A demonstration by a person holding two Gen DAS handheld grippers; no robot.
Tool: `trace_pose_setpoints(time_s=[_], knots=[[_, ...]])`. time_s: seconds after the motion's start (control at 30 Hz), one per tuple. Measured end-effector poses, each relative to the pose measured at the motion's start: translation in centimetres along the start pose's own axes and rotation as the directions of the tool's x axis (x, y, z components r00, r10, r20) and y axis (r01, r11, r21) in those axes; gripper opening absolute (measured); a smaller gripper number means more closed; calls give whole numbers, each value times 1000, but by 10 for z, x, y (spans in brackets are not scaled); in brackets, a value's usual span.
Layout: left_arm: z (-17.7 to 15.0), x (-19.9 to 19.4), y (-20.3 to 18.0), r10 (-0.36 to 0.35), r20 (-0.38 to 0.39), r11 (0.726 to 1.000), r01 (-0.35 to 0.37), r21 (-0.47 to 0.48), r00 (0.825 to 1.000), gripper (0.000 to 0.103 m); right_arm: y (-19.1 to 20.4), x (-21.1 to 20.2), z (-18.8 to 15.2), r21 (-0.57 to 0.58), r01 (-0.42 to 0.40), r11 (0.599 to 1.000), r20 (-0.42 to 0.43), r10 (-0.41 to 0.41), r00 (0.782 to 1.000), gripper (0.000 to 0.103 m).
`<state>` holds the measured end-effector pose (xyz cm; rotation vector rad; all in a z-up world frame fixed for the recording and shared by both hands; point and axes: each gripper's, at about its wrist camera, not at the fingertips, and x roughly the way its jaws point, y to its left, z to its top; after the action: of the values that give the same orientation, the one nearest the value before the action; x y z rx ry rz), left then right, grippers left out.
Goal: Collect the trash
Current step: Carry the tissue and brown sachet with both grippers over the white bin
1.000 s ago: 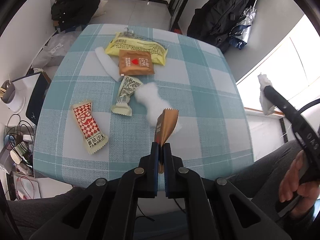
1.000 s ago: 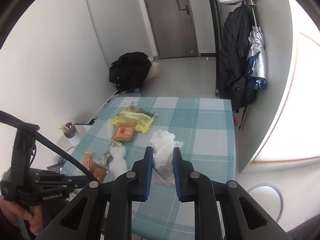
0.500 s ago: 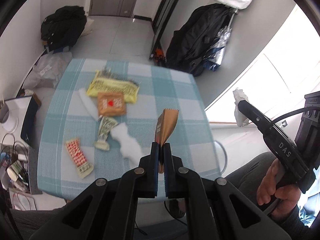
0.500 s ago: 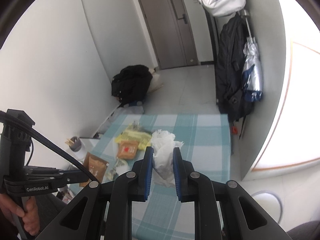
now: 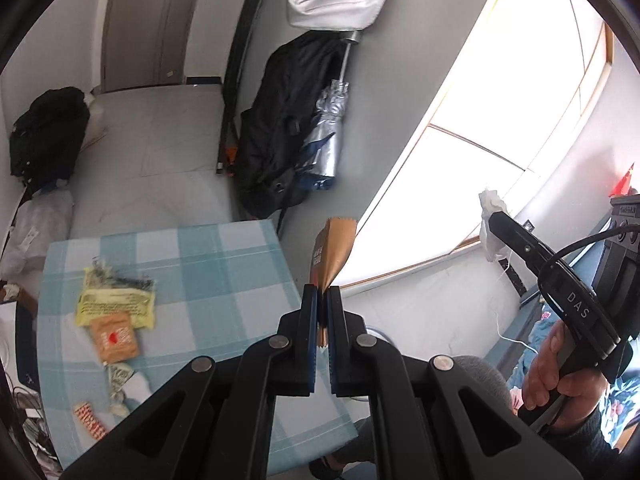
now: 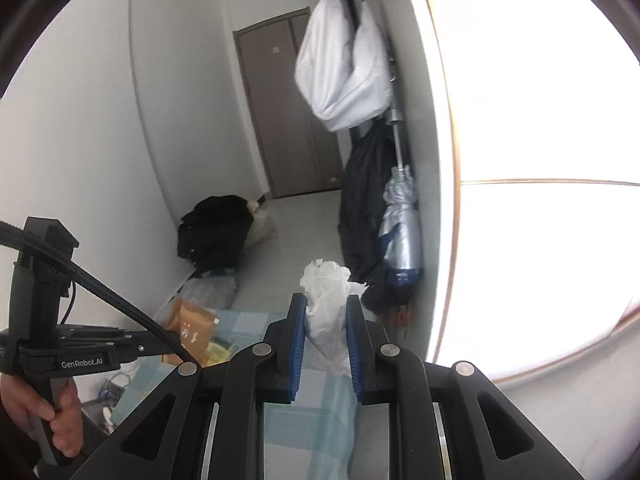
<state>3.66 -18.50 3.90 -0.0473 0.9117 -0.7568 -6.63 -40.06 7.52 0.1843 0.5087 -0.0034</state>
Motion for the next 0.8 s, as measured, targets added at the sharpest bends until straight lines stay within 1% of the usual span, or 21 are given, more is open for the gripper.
trace_pose_setpoints(time_s=[0.1, 0.2, 0.33, 0.43, 0.57, 0.67, 0.8], knots=[[11, 20, -19, -41, -18, 999, 42, 30, 999, 1, -30, -11, 3, 29, 61, 998, 10, -61, 998, 18], [16, 43, -36, -76, -50, 995, 79, 57, 996, 1, -60, -20, -1, 50, 142, 989, 13, -143, 990, 18], [20, 76, -59, -114, -111, 988, 124, 88, 987, 1, -101, -23, -15, 111, 210, 971, -24, -209, 978, 18], [21, 97, -73, -130, -152, 983, 148, 110, 980, 1, -126, -21, -29, 136, 257, 957, -59, -251, 966, 18], [17, 133, -87, -137, -223, 978, 168, 126, 965, 1, -156, -14, -57, 184, 297, 937, -119, -279, 953, 18], [12, 160, -95, -134, -273, 975, 175, 134, 953, 1, -175, -3, -78, 224, 315, 922, -167, -283, 945, 18], [-2, 197, -103, -119, -352, 973, 180, 145, 929, 1, -197, 15, -110, 272, 331, 903, -240, -269, 933, 18]])
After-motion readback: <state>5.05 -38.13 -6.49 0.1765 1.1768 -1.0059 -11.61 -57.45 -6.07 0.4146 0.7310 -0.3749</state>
